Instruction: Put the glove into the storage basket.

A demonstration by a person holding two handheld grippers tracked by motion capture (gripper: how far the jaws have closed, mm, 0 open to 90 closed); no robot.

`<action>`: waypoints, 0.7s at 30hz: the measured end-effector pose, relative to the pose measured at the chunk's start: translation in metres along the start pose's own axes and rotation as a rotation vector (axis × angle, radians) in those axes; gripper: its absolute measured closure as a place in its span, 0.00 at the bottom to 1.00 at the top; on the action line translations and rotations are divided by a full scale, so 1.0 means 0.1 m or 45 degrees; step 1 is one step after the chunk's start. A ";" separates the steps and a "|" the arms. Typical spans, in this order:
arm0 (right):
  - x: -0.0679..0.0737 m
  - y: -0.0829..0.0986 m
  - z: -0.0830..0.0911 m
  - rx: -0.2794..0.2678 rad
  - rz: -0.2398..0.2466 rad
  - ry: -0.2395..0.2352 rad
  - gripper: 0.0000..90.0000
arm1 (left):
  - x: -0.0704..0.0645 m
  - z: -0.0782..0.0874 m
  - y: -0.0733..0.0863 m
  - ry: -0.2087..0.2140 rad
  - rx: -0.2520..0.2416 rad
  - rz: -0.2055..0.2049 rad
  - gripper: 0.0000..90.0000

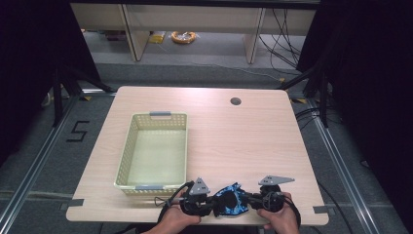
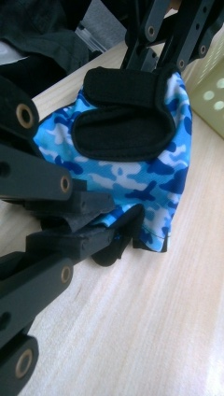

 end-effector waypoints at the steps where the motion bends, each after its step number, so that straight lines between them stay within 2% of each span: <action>1: 0.00 0.00 0.01 -0.002 -0.001 0.003 0.94 | 0.00 0.02 -0.01 -0.008 -0.008 -0.007 0.88; 2: -0.01 -0.01 0.03 -0.015 0.013 0.002 0.94 | 0.00 0.02 -0.01 -0.004 -0.016 -0.002 0.89; 3: -0.01 -0.01 0.04 -0.014 -0.006 -0.009 0.94 | 0.00 0.03 -0.01 -0.007 -0.004 0.005 0.89; 4: 0.02 -0.01 0.05 -0.017 -0.045 -0.002 0.94 | 0.01 0.02 -0.01 -0.010 -0.019 0.016 0.89; 5: 0.00 -0.02 0.04 -0.023 0.011 -0.006 0.94 | 0.02 0.03 0.00 -0.002 -0.004 0.026 0.89; 7: 0.01 -0.02 0.04 -0.020 -0.003 -0.017 0.94 | 0.02 0.03 0.00 -0.006 -0.015 0.023 0.89; 10: 0.05 -0.02 0.04 -0.029 -0.017 -0.025 0.94 | 0.02 0.08 -0.02 -0.012 -0.020 -0.015 0.90; 12: 0.06 -0.03 0.04 -0.042 -0.021 -0.044 0.94 | 0.02 0.10 -0.03 -0.014 -0.026 -0.008 0.90; 13: 0.05 -0.05 0.06 -0.058 0.001 -0.061 0.95 | 0.02 0.11 -0.03 -0.004 -0.030 -0.010 0.90; 14: 0.05 -0.05 0.06 -0.058 0.001 -0.061 0.95 | 0.02 0.12 -0.03 -0.020 -0.043 0.013 0.90; 15: 0.07 -0.06 0.09 -0.064 -0.009 -0.050 0.95 | 0.03 0.14 -0.03 -0.019 -0.042 -0.017 0.90; 17: 0.10 -0.07 0.10 -0.066 -0.020 -0.046 0.95 | 0.03 0.16 -0.03 -0.011 -0.041 0.010 0.90; 18: 0.08 -0.08 0.10 -0.072 0.014 -0.044 0.95 | 0.04 0.18 -0.04 -0.007 -0.049 0.006 0.90; 19: 0.11 -0.07 0.08 -0.083 -0.024 -0.087 0.95 | 0.04 0.19 -0.05 -0.004 -0.042 0.019 0.90; 20: 0.12 -0.08 0.10 -0.068 -0.014 -0.072 0.95 | 0.04 0.20 -0.06 -0.017 -0.061 0.024 0.90; 21: 0.12 -0.09 0.10 -0.087 0.002 -0.079 0.95 | 0.06 0.22 -0.06 -0.025 -0.051 0.000 0.90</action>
Point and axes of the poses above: each handheld gripper's, and its own axes: z roughly backward along the jaws, y roughly out of its underside, x roughly to its left, the point moved 1 cm from there along -z, roughly forward along the jaws, and after that the axes turned 10 degrees about -z, right-handed, at the moved point
